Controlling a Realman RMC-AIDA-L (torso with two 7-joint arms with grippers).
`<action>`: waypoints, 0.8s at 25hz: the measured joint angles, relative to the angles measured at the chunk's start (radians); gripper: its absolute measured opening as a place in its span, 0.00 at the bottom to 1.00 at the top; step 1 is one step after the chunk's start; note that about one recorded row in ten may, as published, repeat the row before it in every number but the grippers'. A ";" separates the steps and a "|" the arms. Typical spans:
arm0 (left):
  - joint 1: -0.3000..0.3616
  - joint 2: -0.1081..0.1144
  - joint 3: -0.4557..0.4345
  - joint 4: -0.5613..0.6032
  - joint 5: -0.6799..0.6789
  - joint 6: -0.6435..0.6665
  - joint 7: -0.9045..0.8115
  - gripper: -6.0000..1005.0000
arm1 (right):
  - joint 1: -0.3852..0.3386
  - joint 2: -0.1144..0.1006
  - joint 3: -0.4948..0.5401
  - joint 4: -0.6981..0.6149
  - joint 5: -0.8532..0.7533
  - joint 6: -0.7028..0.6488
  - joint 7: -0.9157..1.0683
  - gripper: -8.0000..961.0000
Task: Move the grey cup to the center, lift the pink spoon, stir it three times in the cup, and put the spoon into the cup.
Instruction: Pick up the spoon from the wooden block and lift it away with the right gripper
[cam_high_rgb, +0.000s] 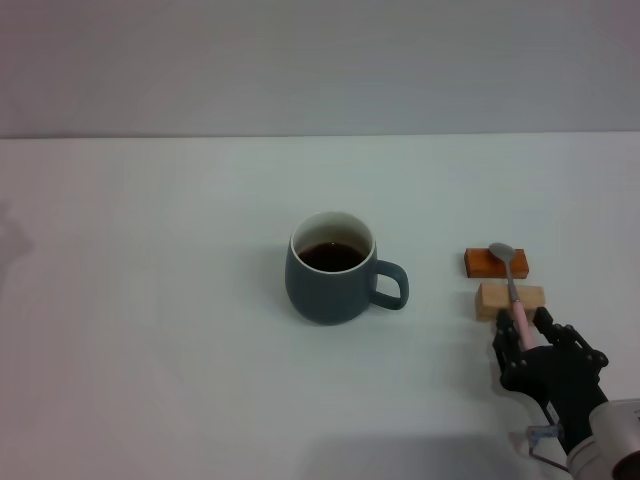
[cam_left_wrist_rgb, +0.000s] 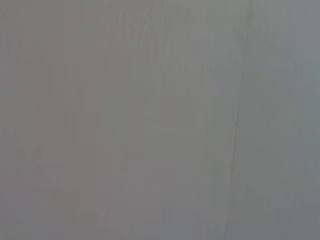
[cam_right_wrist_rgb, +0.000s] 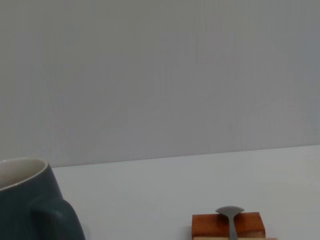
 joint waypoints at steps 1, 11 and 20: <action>0.000 0.000 0.000 0.000 0.000 0.000 0.000 0.00 | 0.000 0.000 0.000 0.000 0.000 0.000 0.000 0.53; 0.004 0.001 0.000 -0.003 0.000 0.006 -0.008 0.00 | 0.001 0.001 0.013 0.000 0.001 0.000 0.000 0.40; 0.006 0.002 0.000 0.001 0.000 0.007 -0.008 0.00 | 0.005 -0.003 0.028 0.007 0.001 0.027 0.000 0.40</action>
